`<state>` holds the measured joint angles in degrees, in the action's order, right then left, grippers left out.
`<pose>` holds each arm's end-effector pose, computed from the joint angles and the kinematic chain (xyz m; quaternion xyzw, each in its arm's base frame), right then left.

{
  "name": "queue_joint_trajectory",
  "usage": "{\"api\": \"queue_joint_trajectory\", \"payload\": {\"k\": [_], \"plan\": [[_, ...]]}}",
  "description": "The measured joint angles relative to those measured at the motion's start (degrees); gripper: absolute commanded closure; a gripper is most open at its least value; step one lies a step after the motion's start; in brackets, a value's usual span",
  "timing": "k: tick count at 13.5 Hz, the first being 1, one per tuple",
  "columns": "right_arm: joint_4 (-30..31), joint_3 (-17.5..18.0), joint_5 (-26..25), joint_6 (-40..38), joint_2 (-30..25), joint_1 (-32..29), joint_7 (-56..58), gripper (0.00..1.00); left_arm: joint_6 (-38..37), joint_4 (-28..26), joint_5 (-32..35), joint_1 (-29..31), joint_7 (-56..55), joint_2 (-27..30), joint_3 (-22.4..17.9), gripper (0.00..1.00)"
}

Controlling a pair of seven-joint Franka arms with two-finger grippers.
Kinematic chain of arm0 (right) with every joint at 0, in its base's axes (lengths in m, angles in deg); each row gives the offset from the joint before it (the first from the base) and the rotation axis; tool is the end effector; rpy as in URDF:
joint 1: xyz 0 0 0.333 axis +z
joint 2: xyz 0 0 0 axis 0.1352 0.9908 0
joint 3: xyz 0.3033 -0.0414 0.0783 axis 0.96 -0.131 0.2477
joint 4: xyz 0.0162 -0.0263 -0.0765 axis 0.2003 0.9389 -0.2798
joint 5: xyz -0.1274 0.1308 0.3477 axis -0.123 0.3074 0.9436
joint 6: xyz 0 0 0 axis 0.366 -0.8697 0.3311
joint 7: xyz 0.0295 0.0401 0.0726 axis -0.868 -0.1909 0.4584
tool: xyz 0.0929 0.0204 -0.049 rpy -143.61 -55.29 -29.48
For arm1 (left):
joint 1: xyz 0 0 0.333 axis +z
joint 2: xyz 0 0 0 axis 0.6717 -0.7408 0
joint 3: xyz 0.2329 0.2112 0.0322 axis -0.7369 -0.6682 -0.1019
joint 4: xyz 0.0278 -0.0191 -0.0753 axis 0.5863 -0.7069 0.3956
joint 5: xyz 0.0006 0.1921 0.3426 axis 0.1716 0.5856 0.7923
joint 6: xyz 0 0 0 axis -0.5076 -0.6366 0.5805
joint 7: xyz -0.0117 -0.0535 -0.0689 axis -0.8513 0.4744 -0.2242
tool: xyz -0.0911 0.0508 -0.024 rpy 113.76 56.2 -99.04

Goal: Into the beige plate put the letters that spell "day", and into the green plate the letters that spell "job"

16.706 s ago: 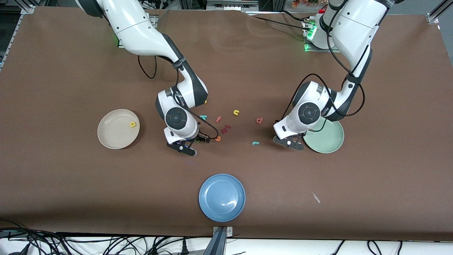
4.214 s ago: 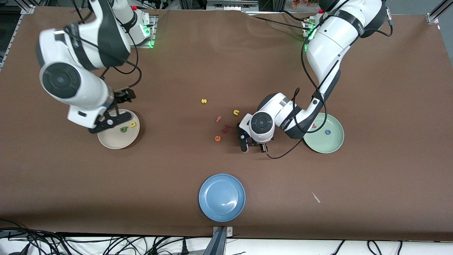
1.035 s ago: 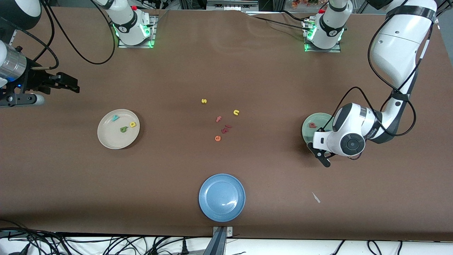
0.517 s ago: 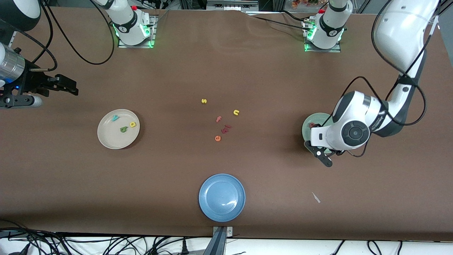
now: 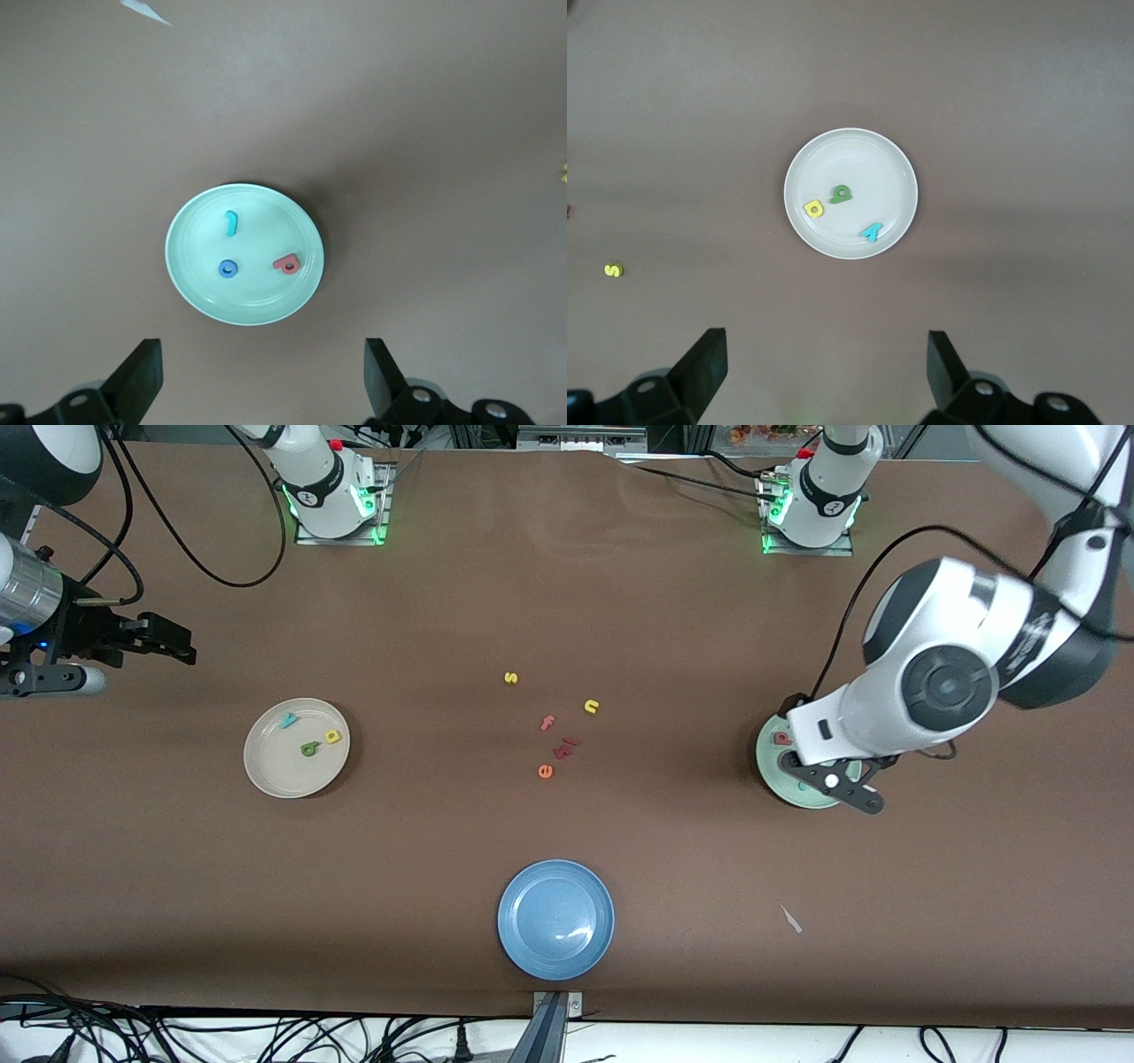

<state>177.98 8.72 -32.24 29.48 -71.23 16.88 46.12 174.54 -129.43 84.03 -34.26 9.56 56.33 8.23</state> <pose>0.5737 0.0151 0.5635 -0.9983 -0.0251 0.0517 0.0041 0.6404 -0.1705 0.4675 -0.9643 0.2393 0.1078 0.0362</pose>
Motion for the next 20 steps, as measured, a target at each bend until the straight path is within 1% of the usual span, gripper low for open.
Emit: {"api": "queue_joint_trajectory", "payload": {"k": [1,2,3,5,6,7,9,10,12,17,20], "plan": [[0.00,0.00,0.00,0.00,0.02,-0.01,0.00,0.00,-0.19,0.21,-0.15,-0.08,-0.38,2.04,-1.26,0.00],[0.00,-0.01,0.00,0.01,0.04,-0.01,0.00,0.00,-0.42,0.17,-1.19,-0.38,-0.42,4.25,-3.59,0.00],[0.00,-0.01,0.00,0.01,0.05,-0.02,0.00,0.00,-0.58,-0.01,-3.71,-1.27,-0.42,6.54,-7.06,0.00],[0.00,-0.02,0.00,0.02,0.07,-0.02,0.00,0.00,-0.62,-1.62,-10.72,-4.38,-0.41,11.35,-15.29,0.00],[0.00,-0.01,0.00,0.02,0.08,-0.03,0.00,0.00,-0.14,-3.78,-13.23,-5.87,-0.41,14.20,-18.77,0.00],[0.00,-0.02,0.00,0.03,0.10,-0.03,0.00,0.00,1.72,-7.12,-14.36,-7.12,-0.41,17.66,-21.44,0.00],[-0.01,-0.02,0.00,0.06,0.11,-0.03,0.00,0.00,6.08,-15.18,-14.94,-8.93,-0.44,24.84,-25.09,0.00],[-0.01,-0.02,0.00,0.08,0.11,-0.03,0.00,0.00,7.37,-18.31,-15.03,-9.33,-0.45,27.78,-26.31,0.00],[-0.01,-0.02,0.00,0.08,0.11,-0.03,0.00,0.00,8.26,-20.73,-15.09,-9.59,-0.88,30.84,-27.35,0.00],[-0.01,-0.02,0.00,0.09,0.11,-0.05,0.00,0.00,8.41,-21.39,-15.81,-10.38,-3.31,30.74,-30.04,0.00],[-0.01,-0.02,0.00,0.09,0.11,-0.05,0.00,0.00,6.65,-20.67,-16.53,-10.42,-4.12,30.35,-30.27,0.00]]}}
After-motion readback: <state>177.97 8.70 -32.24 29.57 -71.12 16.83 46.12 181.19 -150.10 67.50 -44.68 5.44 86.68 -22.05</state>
